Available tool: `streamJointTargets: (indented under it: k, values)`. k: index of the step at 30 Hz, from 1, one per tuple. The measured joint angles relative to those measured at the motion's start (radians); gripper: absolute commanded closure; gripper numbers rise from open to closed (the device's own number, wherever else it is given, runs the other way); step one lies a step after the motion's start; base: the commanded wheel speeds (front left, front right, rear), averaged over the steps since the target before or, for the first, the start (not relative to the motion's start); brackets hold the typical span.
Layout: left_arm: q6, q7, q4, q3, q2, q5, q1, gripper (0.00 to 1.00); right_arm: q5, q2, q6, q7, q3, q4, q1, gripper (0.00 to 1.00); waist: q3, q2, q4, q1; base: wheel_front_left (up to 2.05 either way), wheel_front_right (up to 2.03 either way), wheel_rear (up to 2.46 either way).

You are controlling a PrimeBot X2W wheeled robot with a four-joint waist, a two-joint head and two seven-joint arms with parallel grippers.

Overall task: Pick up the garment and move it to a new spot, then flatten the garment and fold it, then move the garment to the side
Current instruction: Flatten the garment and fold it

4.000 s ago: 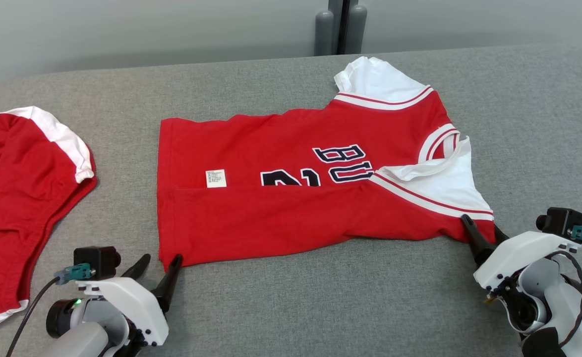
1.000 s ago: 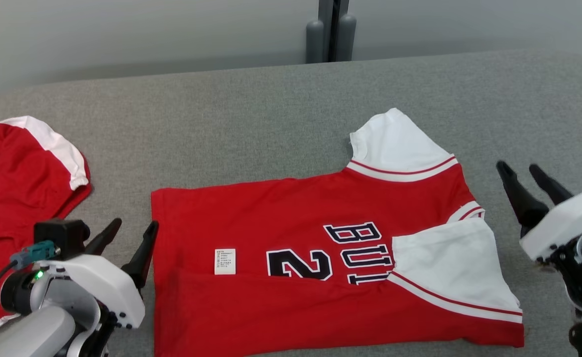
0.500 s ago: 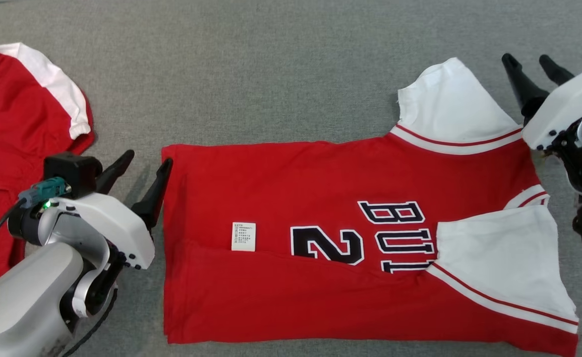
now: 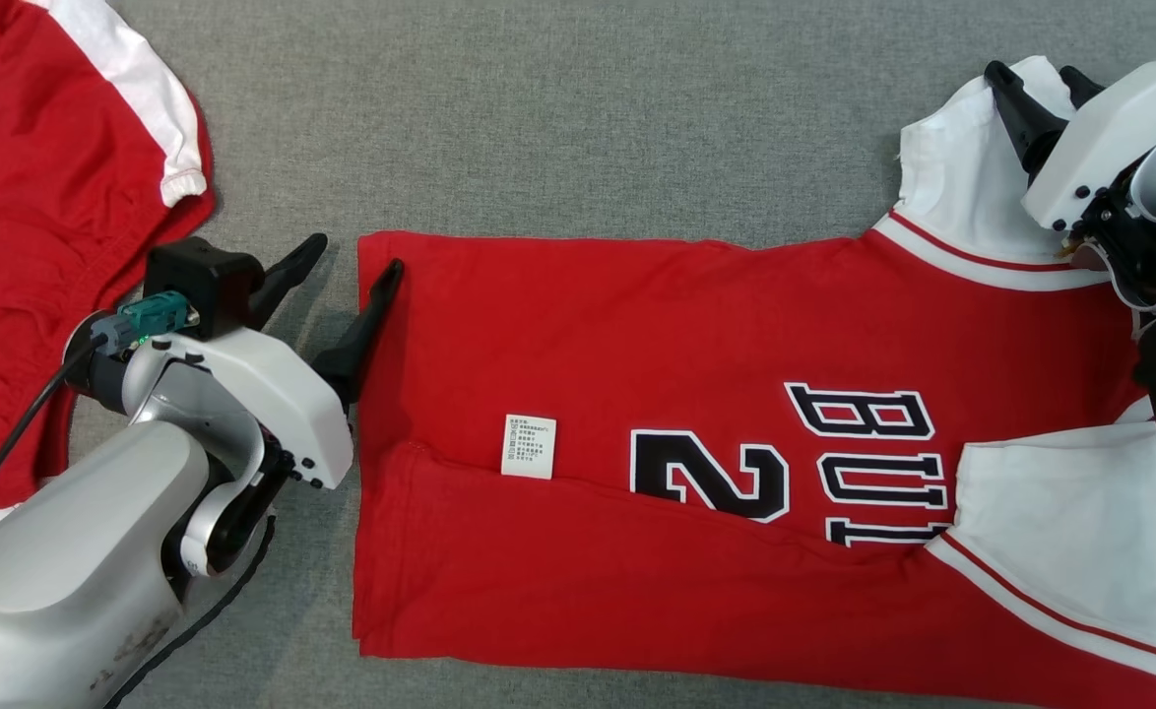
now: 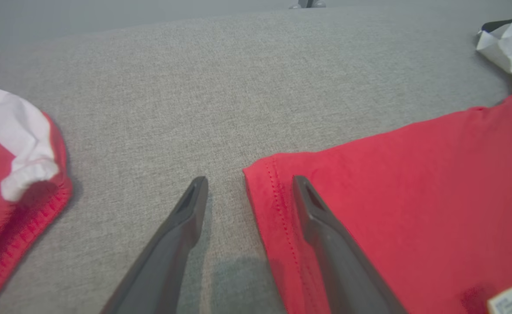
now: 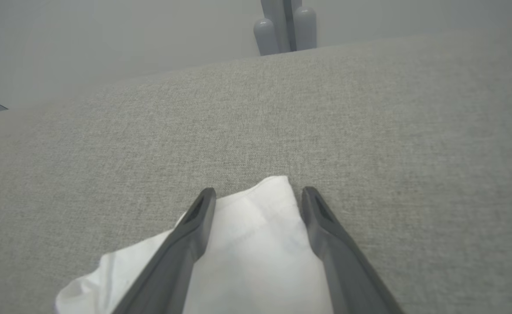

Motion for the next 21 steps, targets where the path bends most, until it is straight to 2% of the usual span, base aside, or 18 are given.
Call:
streamJointTargets:
  k: [12, 13, 14, 15, 16, 17, 18, 19, 20, 21]
  values:
    - [-0.05, 0.058, 0.081, -0.021, -0.049, -0.003, -0.075, 0.0, 0.039, 0.001, 0.0, -0.04, 0.076, 0.132, -0.101, 0.0, 0.037, 0.0, 0.008, 0.0, 0.0, 0.0, 0.0]
    - [-0.051, 0.059, 0.082, -0.023, -0.051, -0.003, -0.075, 0.0, 0.042, 0.001, 0.0, -0.039, 0.081, 0.14, -0.104, 0.17, 0.037, 0.0, 0.007, 0.0, 0.0, 0.0, 0.0]
    - [-0.054, 0.062, 0.083, -0.025, -0.051, -0.003, -0.076, 0.0, 0.051, 0.001, 0.0, -0.034, 0.089, 0.147, -0.108, 0.44, 0.037, 0.0, 0.005, 0.0, 0.0, 0.0, 0.0]
    - [-0.056, 0.065, 0.084, -0.026, -0.051, -0.004, -0.078, 0.0, 0.056, 0.0, 0.0, -0.029, 0.095, 0.154, -0.115, 0.57, 0.038, 0.0, 0.004, 0.0, 0.0, 0.0, 0.0]
    - [-0.058, 0.066, 0.086, -0.027, -0.051, -0.005, -0.08, 0.0, 0.06, -0.003, 0.0, -0.027, 0.1, 0.161, -0.121, 0.67, 0.037, -0.0001, 0.003, 0.0, 0.0, 0.0, 0.0]
    - [-0.059, 0.066, 0.087, -0.027, -0.051, -0.006, -0.081, 0.0, 0.064, -0.005, 0.0, -0.025, 0.105, 0.165, -0.122, 0.67, 0.037, 0.0, 0.002, 0.0, 0.0, 0.0, 0.0]
    - [-0.059, 0.066, 0.088, -0.027, -0.051, -0.009, -0.081, 0.0, 0.07, -0.006, 0.0, -0.024, 0.112, 0.168, -0.122, 0.77, 0.035, 0.0, 0.001, 0.0, 0.0, 0.0, 0.0]
    - [-0.059, 0.066, 0.088, -0.028, -0.052, -0.01, -0.081, 0.13, 0.075, -0.006, 0.0, -0.021, 0.119, 0.172, -0.122, 0.8, 0.033, 0.0, 0.0, 0.0, 0.0, 0.0, 0.0]
    - [-0.06, 0.066, 0.088, -0.028, -0.052, -0.011, -0.081, 0.26, 0.077, -0.005, 0.0, -0.017, 0.125, 0.175, -0.125, 0.88, 0.03, 0.0, -0.001, 0.0, 0.0, 0.0, 0.0]
    - [-0.063, 0.066, 0.09, -0.029, -0.052, -0.011, -0.081, 0.5, 0.081, -0.003, 0.0, -0.016, 0.129, 0.179, -0.126, 1.0, 0.027, 0.0, -0.002, 0.0, 0.0, 0.0, 0.0]
